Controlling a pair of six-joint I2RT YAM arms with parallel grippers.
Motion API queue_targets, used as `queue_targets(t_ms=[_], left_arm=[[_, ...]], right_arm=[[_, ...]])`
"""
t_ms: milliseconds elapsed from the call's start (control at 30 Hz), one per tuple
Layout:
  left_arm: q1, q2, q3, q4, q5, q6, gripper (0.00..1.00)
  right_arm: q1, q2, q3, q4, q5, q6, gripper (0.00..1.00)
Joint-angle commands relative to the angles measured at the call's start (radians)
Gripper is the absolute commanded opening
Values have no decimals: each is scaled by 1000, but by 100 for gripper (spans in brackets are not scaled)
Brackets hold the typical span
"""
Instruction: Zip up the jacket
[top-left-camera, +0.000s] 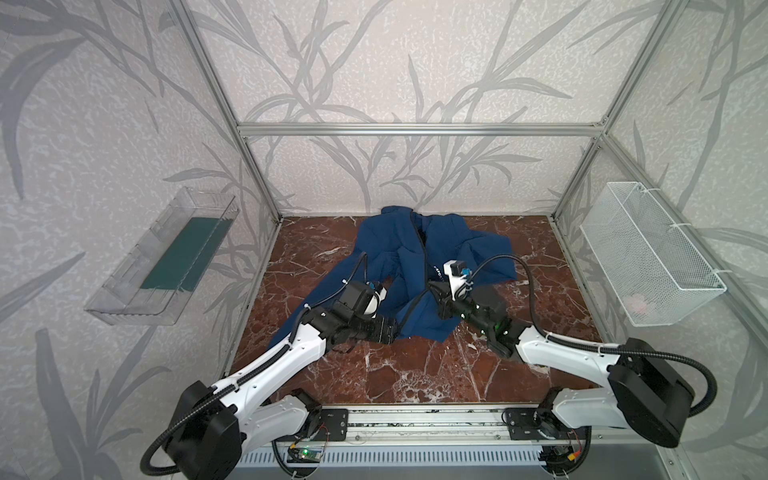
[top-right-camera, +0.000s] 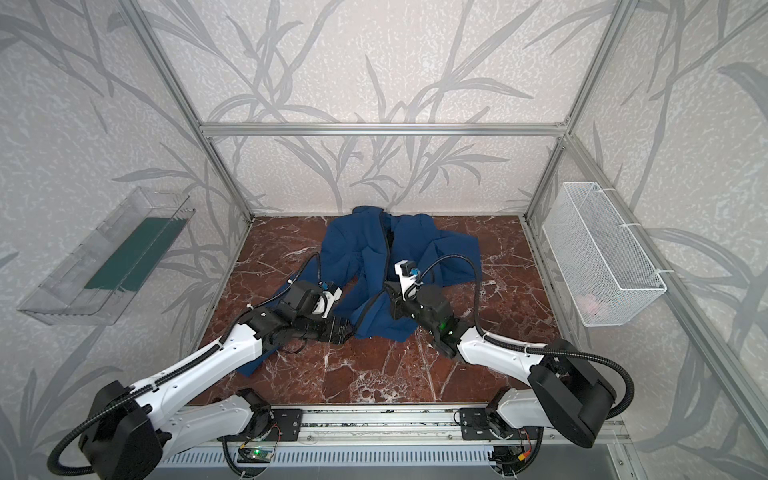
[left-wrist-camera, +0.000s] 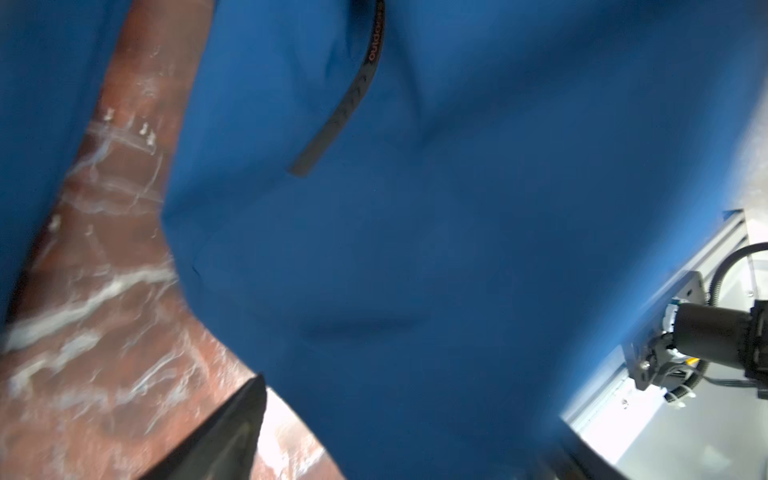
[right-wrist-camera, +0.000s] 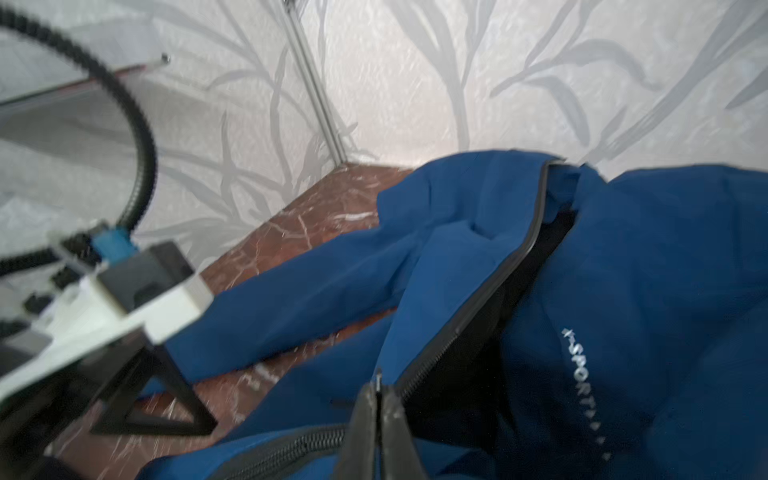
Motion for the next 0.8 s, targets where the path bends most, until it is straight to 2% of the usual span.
queue_targets(t_ms=[0, 67, 167, 233, 267, 300, 367, 467, 567, 600, 700, 767], left_arm=[[5, -95, -25, -55, 51, -78, 92], [5, -168, -83, -8, 100, -185, 92], [4, -308, -201, 74, 120, -387, 95], [3, -407, -260, 98, 87, -468, 95], [5, -463, -283, 105, 74, -493, 95], [4, -508, -294, 90, 48, -502, 95], [6, -561, -304, 52, 1, -521, 95], [8, -569, -333, 93, 4, -572, 95], [8, -530, -349, 152, 17, -612, 94], [7, -512, -340, 138, 9, -605, 94], [8, -475, -305, 86, -9, -556, 94], [9, -465, -294, 68, -5, -537, 94]], right_arm=[[63, -19, -53, -39, 167, 73, 23], [74, -39, -60, -95, 157, 118, 43], [79, -107, -37, -210, 122, 103, 66], [78, -175, -5, -324, 173, 89, 83], [72, -213, 14, -395, 216, 95, 97], [49, -246, 30, -450, 212, 84, 99], [-28, -271, 84, -567, 118, 46, 99], [-193, -211, 242, -772, -22, 46, 99], [-362, -47, 474, -1006, -176, 85, 99], [-402, 30, 562, -1097, -190, 79, 99], [-463, 270, 828, -1346, -169, 42, 99], [-485, 432, 981, -1467, -231, 17, 99]])
